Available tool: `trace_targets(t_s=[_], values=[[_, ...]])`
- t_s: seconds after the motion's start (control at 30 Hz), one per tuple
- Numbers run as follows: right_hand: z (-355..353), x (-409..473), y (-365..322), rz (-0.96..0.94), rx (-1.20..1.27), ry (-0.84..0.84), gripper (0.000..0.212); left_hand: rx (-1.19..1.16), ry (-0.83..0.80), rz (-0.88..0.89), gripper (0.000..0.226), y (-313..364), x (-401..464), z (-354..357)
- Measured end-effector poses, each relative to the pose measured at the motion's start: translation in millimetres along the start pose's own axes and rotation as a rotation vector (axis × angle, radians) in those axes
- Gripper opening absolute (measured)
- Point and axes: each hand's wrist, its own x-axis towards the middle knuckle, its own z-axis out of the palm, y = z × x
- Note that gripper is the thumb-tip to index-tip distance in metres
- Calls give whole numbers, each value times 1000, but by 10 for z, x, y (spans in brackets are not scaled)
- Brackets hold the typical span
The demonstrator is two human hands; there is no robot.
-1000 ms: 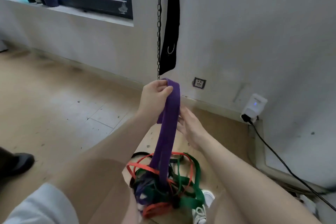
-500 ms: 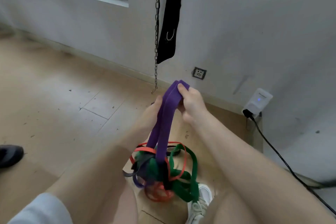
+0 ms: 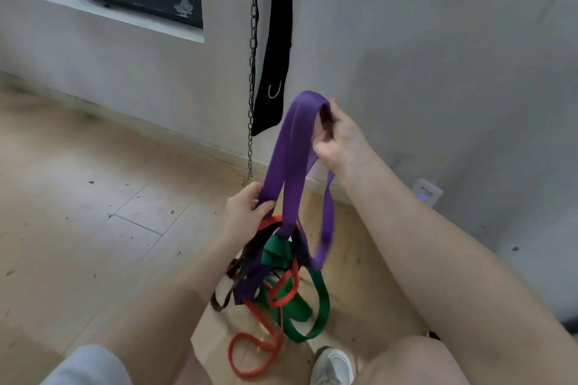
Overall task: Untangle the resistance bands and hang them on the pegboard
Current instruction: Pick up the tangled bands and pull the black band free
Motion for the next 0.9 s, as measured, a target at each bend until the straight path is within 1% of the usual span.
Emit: trace_targets(t_s=[0.07, 0.13, 0.2, 0.27, 0.33, 0.37, 0.43, 0.47, 0.5, 0.6, 0.63, 0.7, 0.73, 0.77, 0.8, 0.83, 0.87, 0.9], values=[[-93, 65, -17, -26, 42, 7, 25, -109, -18, -1, 21, -30, 2, 16], [-176, 142, -21, -47, 34, 8, 22, -207, -18, -23, 23, -46, -21, 29], [-241, 247, -29, -60, -4, -12, 19, -315, 49, -29, 24, -8, -12, 24], [-351, 390, 5, -39, -110, -19, 12, -393, 119, -18, 24, 58, 80, -2], [-559, 587, 107, -3, -294, 31, 7, -375, 117, 3, 22, 90, 207, -24], [-716, 732, 192, 9, -389, 68, 6, -329, 105, 7, 22, 55, 290, -21], [-1079, 961, 355, 41, -580, 113, 11, -267, 95, -20, 24, -64, 412, -9], [-1294, 1088, 461, 95, -680, 135, 15, -231, 98, -63, 26, -192, 482, 11], [-1506, 1199, 566, 155, -824, 153, 18, -185, 108, -109, 26, -339, 552, 34], [-2147, 1368, 849, 303, -1410, 156, 25, -42, 135, -243, 29, -800, 721, 109], [-2344, 1380, 929, 330, -1522, 149, 23, 2, 124, -278, 31, -925, 764, 141], [-2698, 1397, 1084, 356, -1598, 98, 21, 62, 86, -318, 34, -1161, 842, 212], [-2846, 1403, 1150, 362, -1597, 64, 26, 68, 85, -333, 34, -1276, 889, 236], [-2974, 1416, 1216, 350, -1601, 19, 33, 62, 100, -351, 35, -1384, 939, 249], [-3070, 1432, 1281, 282, -1662, -56, 38, 56, 128, -363, 37, -1497, 997, 244], [-3134, 1455, 1346, 155, -1811, -144, 36, 58, 154, -374, 37, -1610, 1051, 223], [-3169, 1468, 1428, 2, -1968, -251, 29, 76, 170, -380, 37, -1715, 1096, 191], [-3184, 1467, 1535, -161, -2092, -385, 23, 102, 168, -384, 38, -1816, 1129, 155]])
